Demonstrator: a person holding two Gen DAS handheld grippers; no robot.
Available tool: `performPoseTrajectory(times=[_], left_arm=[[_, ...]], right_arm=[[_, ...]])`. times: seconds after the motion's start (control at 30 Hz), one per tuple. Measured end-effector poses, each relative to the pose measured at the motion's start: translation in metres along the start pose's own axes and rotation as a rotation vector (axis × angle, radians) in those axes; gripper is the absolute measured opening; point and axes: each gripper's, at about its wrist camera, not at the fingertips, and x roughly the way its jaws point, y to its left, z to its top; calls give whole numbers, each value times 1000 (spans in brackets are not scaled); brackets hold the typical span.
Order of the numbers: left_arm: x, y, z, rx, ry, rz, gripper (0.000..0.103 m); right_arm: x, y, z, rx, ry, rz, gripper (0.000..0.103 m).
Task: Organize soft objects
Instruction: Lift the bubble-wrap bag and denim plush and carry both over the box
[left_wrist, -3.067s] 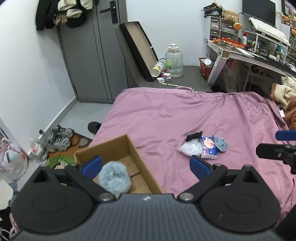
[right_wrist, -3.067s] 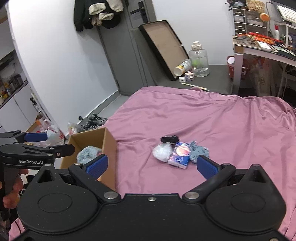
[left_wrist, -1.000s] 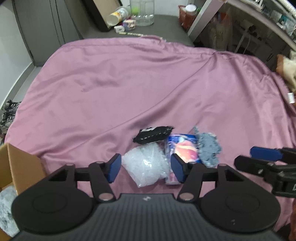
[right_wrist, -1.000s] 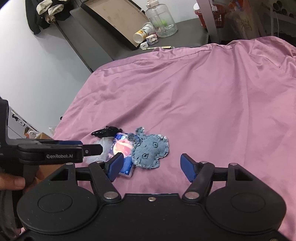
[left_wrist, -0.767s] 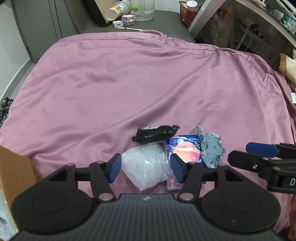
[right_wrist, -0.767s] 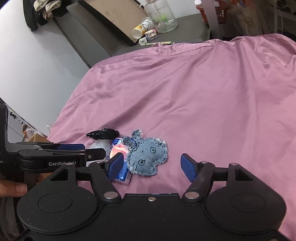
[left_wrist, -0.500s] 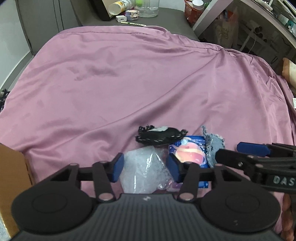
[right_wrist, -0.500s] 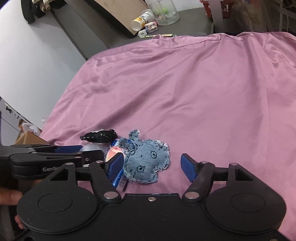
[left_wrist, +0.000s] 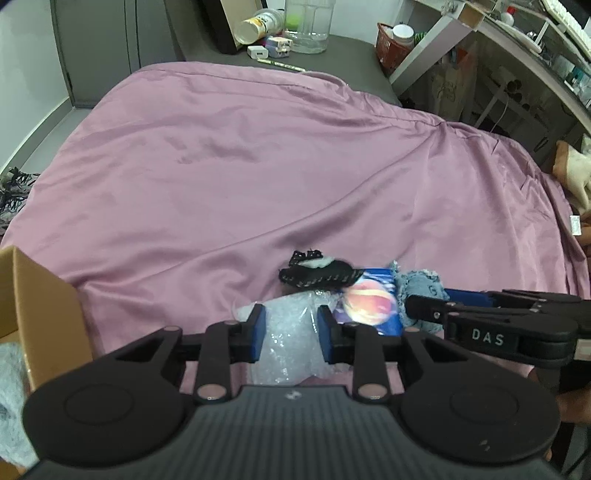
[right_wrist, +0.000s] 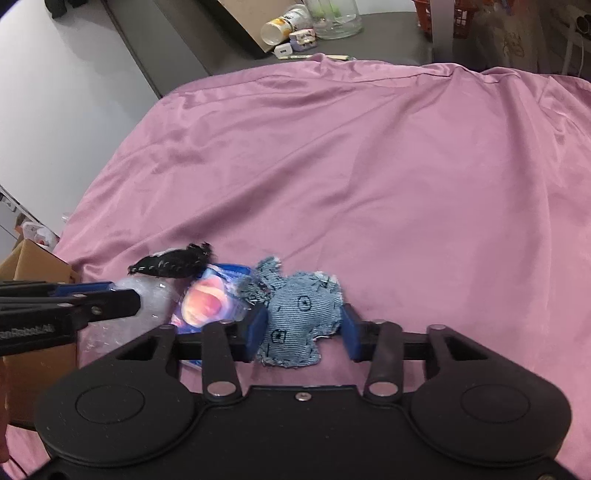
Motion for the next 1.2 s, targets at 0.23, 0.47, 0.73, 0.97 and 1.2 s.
performPoseTrajectory(times=[0.23, 0.47, 0.73, 0.97, 1.2], left_arm=[[-12, -2, -3, -3, -18, -20, 28], [-36, -4, -4, -5, -59, -32, 28], [-75, -5, -5, -7, -123, -32, 28], [-112, 7, -11, -20, -177, -14, 28], [-141, 30, -24, -47, -223, 3, 28]], right_arm=[[-21, -2, -2, 9, -26, 37, 28], [-51, 6, -1, 11, -67, 48, 28], [-85, 32, -1, -24, -114, 75, 28], [-112, 60, -3, -18, -150, 144, 25], [-124, 92, -11, -71, -160, 172, 13]])
